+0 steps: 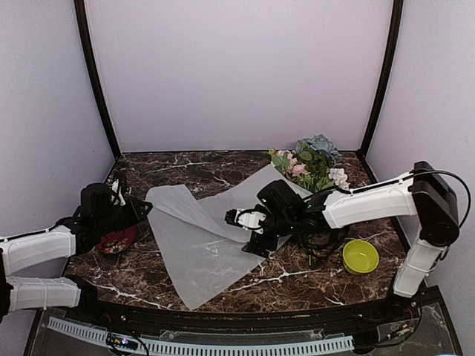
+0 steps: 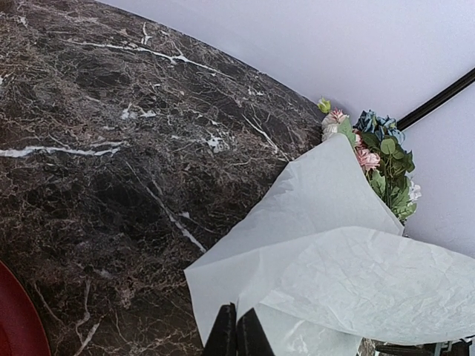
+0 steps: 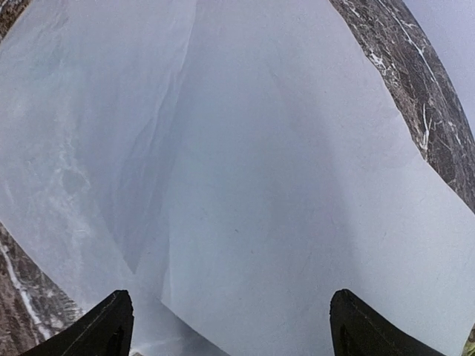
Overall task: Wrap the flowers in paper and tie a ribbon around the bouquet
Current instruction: Unfold the folded wrapping paper at the center of the board.
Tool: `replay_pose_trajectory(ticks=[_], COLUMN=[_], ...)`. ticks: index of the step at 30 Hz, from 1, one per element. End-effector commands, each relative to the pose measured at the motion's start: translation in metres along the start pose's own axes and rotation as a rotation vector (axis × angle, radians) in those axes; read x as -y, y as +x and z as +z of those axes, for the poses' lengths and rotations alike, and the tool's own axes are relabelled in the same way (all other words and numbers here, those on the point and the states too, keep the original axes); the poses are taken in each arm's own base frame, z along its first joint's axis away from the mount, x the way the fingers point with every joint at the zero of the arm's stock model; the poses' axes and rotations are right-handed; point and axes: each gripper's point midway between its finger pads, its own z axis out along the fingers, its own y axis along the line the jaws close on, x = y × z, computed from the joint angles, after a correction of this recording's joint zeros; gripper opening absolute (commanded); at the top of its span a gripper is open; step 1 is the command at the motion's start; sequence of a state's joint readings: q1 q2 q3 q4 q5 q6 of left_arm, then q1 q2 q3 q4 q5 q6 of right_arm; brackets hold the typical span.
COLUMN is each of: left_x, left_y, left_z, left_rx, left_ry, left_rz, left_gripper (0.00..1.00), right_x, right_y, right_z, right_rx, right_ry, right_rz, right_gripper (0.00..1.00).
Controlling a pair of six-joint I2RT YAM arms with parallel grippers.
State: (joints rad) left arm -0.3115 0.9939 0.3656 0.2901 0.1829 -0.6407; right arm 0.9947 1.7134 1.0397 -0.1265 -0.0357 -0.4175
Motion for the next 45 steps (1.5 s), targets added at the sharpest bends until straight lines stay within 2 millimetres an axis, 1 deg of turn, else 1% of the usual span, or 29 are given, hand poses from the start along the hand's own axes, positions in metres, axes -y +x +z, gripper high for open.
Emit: replay_pose_trajectory(ticks=[1,3,4,5,8,10,11,13,15,18,19,22,24,25,27,28,30,31,34,35,36,38,41,45], left_x=[0.002,0.000,0.000,-0.001,0.000,0.002,0.003,0.008,0.020,0.039,0.044,0.072,0.092,0.098,0.102,0.105,0.112,0.116,0.120,0.121,0.125,0.133,0.145,0.170], left_y=[-0.005,-0.003,-0.002,-0.001,0.001,0.001,0.001,0.004,0.004,0.012,0.015,0.028,0.039,0.042,0.045,0.044,0.038,0.030,0.002,-0.006,-0.012,-0.018,-0.022,-0.028], left_z=[-0.003,-0.003,-0.003,-0.003,-0.005,-0.007,-0.009,-0.013,-0.018,-0.027,-0.029,-0.037,-0.042,-0.043,-0.043,-0.045,-0.050,-0.053,-0.062,-0.064,-0.067,-0.069,-0.064,-0.065], left_rx=[0.022,0.012,0.009,0.006,0.011,0.017,0.023,0.028,0.031,0.016,0.025,0.056,0.050,0.042,0.019,0.020,0.043,0.069,0.145,0.163,0.180,0.192,0.175,0.168], left_ry=[0.009,0.002,0.000,0.000,0.009,0.029,0.040,0.074,0.133,0.233,0.257,0.357,0.409,0.418,0.413,0.412,0.413,0.406,0.323,0.297,0.293,0.305,0.326,0.410], left_rz=[0.004,0.006,0.008,0.011,0.021,0.042,0.058,0.099,0.156,0.232,0.254,0.383,0.503,0.540,0.586,0.604,0.658,0.681,0.757,0.783,0.812,0.858,0.905,0.957], left_gripper=[0.00,0.00,0.00,0.00,0.00,0.00,0.00,0.00,0.00,0.00,0.02,0.39,0.50,0.54,0.61,0.64,0.70,0.72,0.75,0.76,0.77,0.78,0.79,0.82], right_x=[0.016,0.020,0.024,0.026,0.039,0.048,0.052,0.058,0.061,0.067,0.071,0.080,0.089,0.090,0.095,0.099,0.103,0.105,0.109,0.109,0.108,0.106,0.104,0.101], right_y=[-0.008,-0.012,-0.012,-0.011,-0.019,-0.025,-0.026,-0.028,-0.029,-0.029,-0.031,-0.031,-0.030,-0.024,-0.025,-0.032,-0.037,-0.038,-0.045,-0.051,-0.054,-0.061,-0.068,-0.075], right_z=[0.016,0.020,0.022,0.023,0.015,0.007,0.004,-0.004,-0.011,-0.023,-0.029,-0.045,-0.055,-0.058,-0.066,-0.081,-0.097,-0.105,-0.124,-0.132,-0.136,-0.142,-0.149,-0.156], right_rx=[0.041,0.051,0.053,0.054,0.078,0.089,0.090,0.099,0.107,0.097,0.099,0.072,0.034,-0.006,-0.044,-0.032,-0.037,-0.041,-0.049,-0.039,-0.032,-0.022,-0.026,-0.024], right_ry=[0.095,0.112,0.126,0.139,0.188,0.215,0.222,0.219,0.220,0.234,0.246,0.276,0.308,0.313,0.325,0.345,0.376,0.398,0.441,0.448,0.448,0.452,0.473,0.472], right_rz=[-0.062,-0.060,-0.053,-0.047,-0.037,-0.043,-0.046,-0.049,-0.053,-0.058,-0.061,-0.075,-0.073,-0.073,-0.085,-0.096,-0.123,-0.136,-0.167,-0.174,-0.182,-0.208,-0.247,-0.275], right_gripper=[0.90,0.83,0.75,0.64,0.29,0.02,0.00,0.00,0.00,0.00,0.00,0.00,0.00,0.00,0.00,0.00,0.00,0.00,0.00,0.00,0.00,0.00,0.00,0.00])
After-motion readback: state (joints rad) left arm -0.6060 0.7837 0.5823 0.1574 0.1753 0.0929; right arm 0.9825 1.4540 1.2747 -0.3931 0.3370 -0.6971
